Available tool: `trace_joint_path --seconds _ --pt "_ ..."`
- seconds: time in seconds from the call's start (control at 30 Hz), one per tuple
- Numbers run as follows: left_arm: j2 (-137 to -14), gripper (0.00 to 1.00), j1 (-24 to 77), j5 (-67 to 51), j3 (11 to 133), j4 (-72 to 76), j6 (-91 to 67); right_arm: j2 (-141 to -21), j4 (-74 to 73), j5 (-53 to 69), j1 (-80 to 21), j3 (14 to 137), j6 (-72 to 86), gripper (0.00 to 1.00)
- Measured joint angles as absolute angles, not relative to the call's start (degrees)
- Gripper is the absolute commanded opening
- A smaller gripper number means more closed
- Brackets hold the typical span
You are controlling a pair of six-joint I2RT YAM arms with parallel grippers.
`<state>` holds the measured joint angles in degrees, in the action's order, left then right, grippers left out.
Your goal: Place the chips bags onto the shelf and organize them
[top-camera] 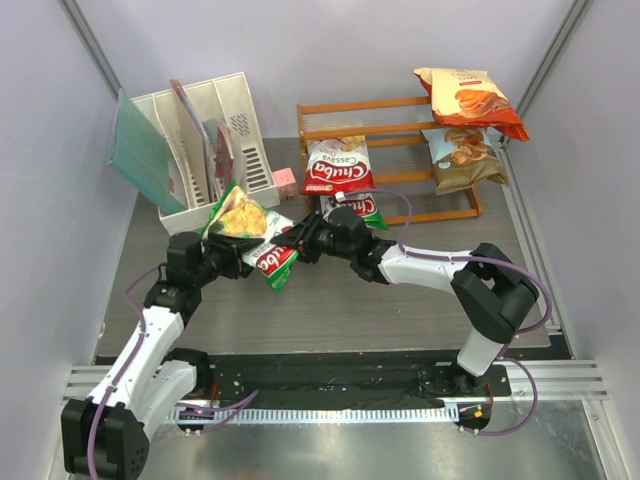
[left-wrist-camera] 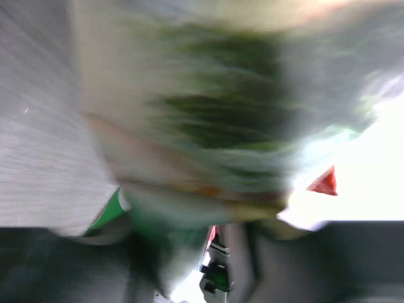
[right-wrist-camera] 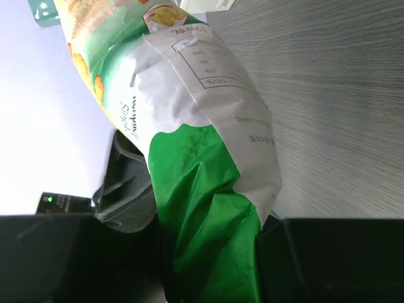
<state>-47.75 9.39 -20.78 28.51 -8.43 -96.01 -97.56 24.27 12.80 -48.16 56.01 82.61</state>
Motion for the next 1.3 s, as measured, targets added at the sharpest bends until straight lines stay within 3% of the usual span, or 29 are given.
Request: trace_joint_path --seconds 0.1,0.13,0.27,0.53,0.87,1.17,1.3 --pt "-47.8 0.69 8.9 -21.0 30.6 -12.4 -94.1 -97.1 23.6 13.6 -48.2 56.0 80.7 0.16" --pt "-47.8 0.69 8.6 -21.1 31.6 -13.8 -93.1 -97.1 23.4 14.0 -48.2 56.0 80.2 0.10" --pt "-47.9 0.69 6.4 -21.4 37.3 -20.5 -88.5 -96.8 22.6 15.3 -48.2 56.0 78.4 0.02" --pt "-47.4 0.68 -1.0 -23.4 41.9 -30.8 -80.2 -92.9 17.1 20.3 -45.5 57.0 74.5 0.01" --pt "-45.5 0.69 -4.9 -18.0 47.6 -41.5 -68.3 -79.8 -8.4 25.9 -38.5 59.0 60.2 0.01" --pt "-45.5 0.69 -5.0 -15.7 47.6 -46.2 -63.5 -63.9 -26.3 21.9 -31.1 60.6 54.8 0.01" --pt "-45.5 0.68 -5.0 -15.5 47.5 -46.8 -62.6 -62.9 -36.7 16.6 -26.1 64.8 50.3 0.01"
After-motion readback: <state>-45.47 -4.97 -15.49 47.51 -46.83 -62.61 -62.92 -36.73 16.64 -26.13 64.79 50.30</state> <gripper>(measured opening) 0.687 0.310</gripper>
